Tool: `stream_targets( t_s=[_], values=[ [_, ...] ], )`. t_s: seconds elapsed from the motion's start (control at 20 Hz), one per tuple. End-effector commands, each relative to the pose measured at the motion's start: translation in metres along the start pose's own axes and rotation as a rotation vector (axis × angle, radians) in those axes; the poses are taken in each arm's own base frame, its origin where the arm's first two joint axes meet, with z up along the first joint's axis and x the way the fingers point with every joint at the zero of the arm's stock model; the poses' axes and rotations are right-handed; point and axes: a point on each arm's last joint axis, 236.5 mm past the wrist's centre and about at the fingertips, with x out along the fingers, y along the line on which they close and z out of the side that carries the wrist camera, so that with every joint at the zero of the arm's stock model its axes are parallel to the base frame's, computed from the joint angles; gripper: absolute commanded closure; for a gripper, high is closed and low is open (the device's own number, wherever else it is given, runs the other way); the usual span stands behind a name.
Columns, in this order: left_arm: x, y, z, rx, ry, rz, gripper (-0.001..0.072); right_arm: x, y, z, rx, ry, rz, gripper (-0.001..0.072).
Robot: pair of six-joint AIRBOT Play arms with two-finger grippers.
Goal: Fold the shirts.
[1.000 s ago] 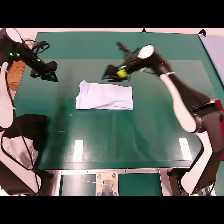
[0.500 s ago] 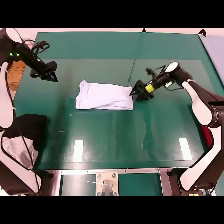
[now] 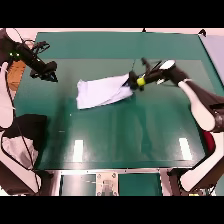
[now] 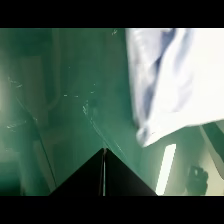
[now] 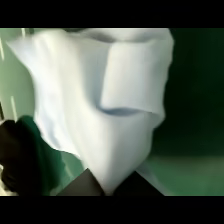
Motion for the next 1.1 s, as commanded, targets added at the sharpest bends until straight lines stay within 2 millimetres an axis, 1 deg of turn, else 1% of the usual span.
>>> stream_targets(
  t_s=[0.0,0.1,0.2,0.25,0.3,0.4,0.5,0.6,0.65,0.8,0.9,1.05],
  values=[
    [0.0,0.0,-0.001,0.0,0.003,0.0,0.0686,-0.106,0.006,0.025,-0.066,-0.149,-0.128,0.0696],
    [0.0,0.0,-0.001,0.0,0.003,-0.002,0.0685,-0.187,-0.01,0.028,-0.044,-0.26,-0.216,0.0696],
    [0.0,0.0,0.0,0.001,0.001,-0.002,0.0686,-0.264,-0.028,0.026,0.007,-0.396,-0.276,0.0696],
    [0.0,0.0,0.0,0.001,0.0,-0.002,0.0686,-0.303,-0.04,0.024,0.041,-0.472,-0.301,0.0695],
    [0.0,0.0,0.0,0.001,-0.001,-0.002,0.0686,-0.337,-0.053,0.021,0.078,-0.54,-0.32,0.0696],
    [0.0,0.0,0.0,0.001,-0.001,-0.002,0.0686,-0.396,-0.09,0.011,0.179,-0.654,-0.358,0.0696],
    [0.0,0.0,0.001,0.001,-0.003,-0.001,0.0685,-0.439,-0.129,-0.007,0.273,-0.718,-0.392,0.0696],
    [0.0,0.0,0.002,0.0,-0.008,-0.001,0.0686,-0.475,-0.158,-0.025,0.322,-0.776,-0.429,0.0695],
    [0.0,0.0,0.002,0.0,-0.009,-0.001,0.0686,-0.488,-0.168,-0.034,0.341,-0.796,-0.443,0.0696],
    [0.0,0.0,0.002,0.0,-0.008,-0.001,0.0686,-0.512,-0.191,-0.062,0.387,-0.809,-0.478,0.0696],
    [0.0,0.0,0.002,0.0,-0.008,-0.001,0.0686,-0.517,-0.201,-0.08,0.425,-0.788,-0.497,0.0696],
    [0.0,0.0,-0.001,0.0,0.004,-0.002,0.0686,-0.51,-0.213,-0.114,0.505,-0.682,-0.538,0.0696]
  ],
)
